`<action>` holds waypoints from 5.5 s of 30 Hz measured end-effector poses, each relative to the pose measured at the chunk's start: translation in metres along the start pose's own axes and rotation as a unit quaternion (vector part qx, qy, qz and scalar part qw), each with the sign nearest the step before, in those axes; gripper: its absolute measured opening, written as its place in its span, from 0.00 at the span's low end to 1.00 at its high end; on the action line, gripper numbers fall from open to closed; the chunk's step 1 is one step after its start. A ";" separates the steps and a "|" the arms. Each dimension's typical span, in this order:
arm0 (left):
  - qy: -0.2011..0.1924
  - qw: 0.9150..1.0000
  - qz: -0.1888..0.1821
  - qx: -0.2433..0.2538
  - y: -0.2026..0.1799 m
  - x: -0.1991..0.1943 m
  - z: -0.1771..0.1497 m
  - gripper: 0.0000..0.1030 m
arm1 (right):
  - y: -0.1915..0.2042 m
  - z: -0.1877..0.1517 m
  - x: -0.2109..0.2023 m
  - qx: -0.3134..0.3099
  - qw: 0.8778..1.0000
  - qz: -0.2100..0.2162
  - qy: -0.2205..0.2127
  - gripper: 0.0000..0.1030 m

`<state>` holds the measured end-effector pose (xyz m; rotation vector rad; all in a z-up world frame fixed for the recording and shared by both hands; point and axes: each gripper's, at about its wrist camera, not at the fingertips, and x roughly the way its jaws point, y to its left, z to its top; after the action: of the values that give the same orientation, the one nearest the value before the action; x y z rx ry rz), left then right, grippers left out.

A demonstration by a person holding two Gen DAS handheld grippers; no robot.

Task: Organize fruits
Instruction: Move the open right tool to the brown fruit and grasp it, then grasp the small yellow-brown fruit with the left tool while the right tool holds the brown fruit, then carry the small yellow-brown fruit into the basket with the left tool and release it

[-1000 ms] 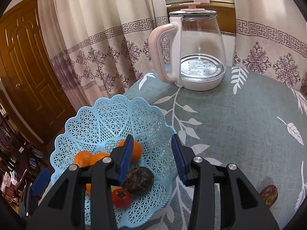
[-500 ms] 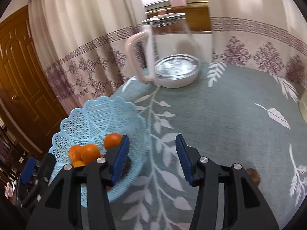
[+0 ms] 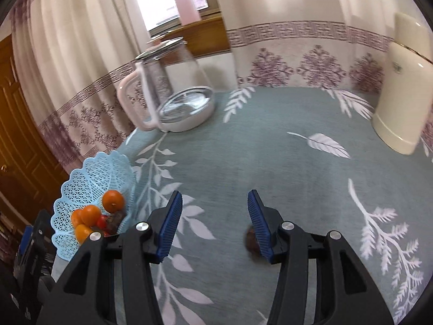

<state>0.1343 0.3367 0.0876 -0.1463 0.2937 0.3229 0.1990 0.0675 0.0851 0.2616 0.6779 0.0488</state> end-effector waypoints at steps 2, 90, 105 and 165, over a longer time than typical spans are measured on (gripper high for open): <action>-0.005 1.000 0.004 0.003 -0.001 -0.002 -0.001 0.94 | -0.007 -0.004 -0.003 0.006 1.000 -0.006 0.001 0.50; 0.272 0.892 -0.310 0.183 -0.148 -0.060 -0.103 0.58 | -0.114 -0.075 -0.026 0.052 0.997 -0.047 0.025 0.43; 0.288 0.879 -0.330 0.189 -0.155 -0.060 -0.109 0.29 | -0.115 -0.076 -0.024 0.053 0.997 -0.047 0.027 0.43; 0.173 0.978 -0.101 0.064 0.017 0.030 0.007 0.29 | -0.113 -0.076 -0.039 0.048 0.998 -0.047 -0.005 0.43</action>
<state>0.1582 0.3625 0.0833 -0.1033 0.6396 0.0741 0.1166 -0.0296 0.0229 0.3228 0.6830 -0.0746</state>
